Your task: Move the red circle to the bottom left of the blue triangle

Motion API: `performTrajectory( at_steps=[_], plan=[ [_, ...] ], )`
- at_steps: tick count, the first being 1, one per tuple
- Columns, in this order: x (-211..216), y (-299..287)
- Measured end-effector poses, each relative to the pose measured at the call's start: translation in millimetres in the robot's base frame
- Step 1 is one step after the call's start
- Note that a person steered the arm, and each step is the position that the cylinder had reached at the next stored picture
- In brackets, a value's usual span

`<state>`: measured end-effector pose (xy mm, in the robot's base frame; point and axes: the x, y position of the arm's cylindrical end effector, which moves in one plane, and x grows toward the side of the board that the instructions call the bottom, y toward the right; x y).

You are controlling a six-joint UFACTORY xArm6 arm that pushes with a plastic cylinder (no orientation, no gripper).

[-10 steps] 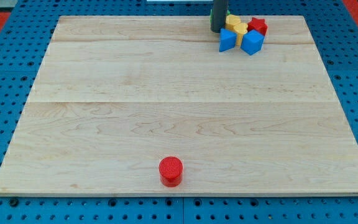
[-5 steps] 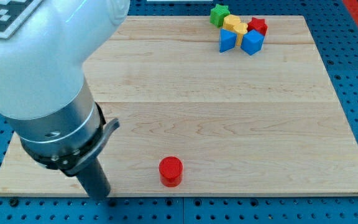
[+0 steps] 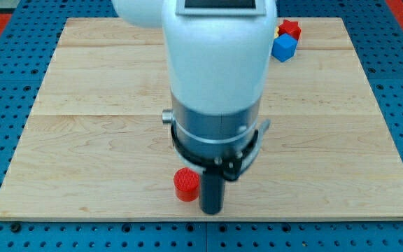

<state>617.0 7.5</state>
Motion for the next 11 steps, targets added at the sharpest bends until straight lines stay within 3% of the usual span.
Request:
performTrajectory(
  at_steps=[1, 4, 5, 11],
  plan=[
    [0, -19],
    [-97, -71],
    [-100, -109],
    [-280, 58]
  ],
)
